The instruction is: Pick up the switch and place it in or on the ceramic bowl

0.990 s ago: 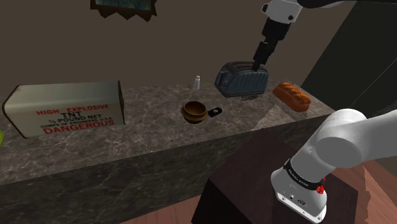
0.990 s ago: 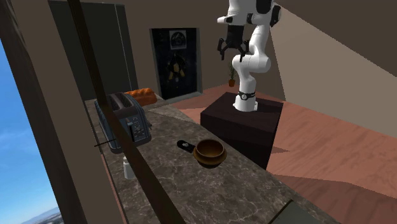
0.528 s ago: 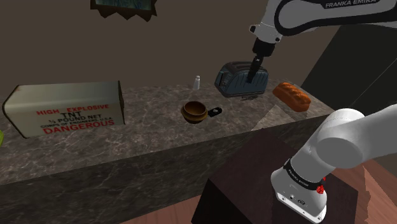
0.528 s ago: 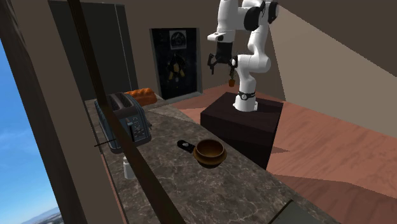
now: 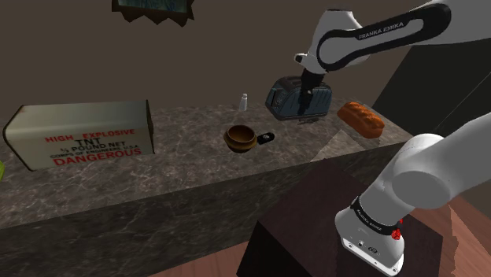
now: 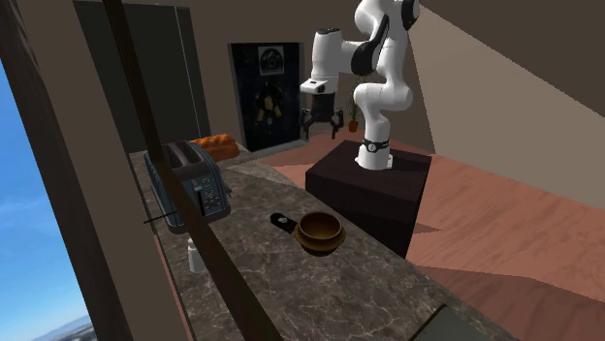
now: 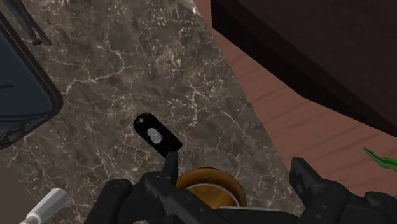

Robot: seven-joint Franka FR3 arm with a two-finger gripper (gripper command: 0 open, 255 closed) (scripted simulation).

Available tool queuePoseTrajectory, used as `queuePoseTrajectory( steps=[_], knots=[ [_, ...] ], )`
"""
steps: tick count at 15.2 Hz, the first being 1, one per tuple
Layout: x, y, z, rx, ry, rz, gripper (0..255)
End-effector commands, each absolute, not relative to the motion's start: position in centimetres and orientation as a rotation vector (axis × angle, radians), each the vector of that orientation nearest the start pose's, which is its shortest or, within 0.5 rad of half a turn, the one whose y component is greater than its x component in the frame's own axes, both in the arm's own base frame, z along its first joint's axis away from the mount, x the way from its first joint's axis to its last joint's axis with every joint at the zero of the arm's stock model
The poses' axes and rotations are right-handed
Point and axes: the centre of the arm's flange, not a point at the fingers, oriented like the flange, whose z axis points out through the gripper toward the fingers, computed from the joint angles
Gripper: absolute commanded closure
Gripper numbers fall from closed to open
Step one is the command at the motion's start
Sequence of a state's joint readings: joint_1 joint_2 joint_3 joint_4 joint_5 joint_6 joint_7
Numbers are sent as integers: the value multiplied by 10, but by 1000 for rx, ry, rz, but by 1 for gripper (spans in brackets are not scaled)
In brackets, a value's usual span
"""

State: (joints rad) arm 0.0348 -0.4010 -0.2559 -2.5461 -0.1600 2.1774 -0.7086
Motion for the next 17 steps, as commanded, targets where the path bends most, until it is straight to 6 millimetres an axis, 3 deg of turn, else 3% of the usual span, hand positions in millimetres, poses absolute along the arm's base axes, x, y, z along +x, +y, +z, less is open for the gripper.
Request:
queuePoseTrajectory(
  steps=[1,9,17],
  knots=[
    [417,-102,382,-3013,-1036,-8,0],
    [469,-129,294,-2866,-1402,14,0],
    [525,-143,205,-2674,-1747,36,0]
  ],
)
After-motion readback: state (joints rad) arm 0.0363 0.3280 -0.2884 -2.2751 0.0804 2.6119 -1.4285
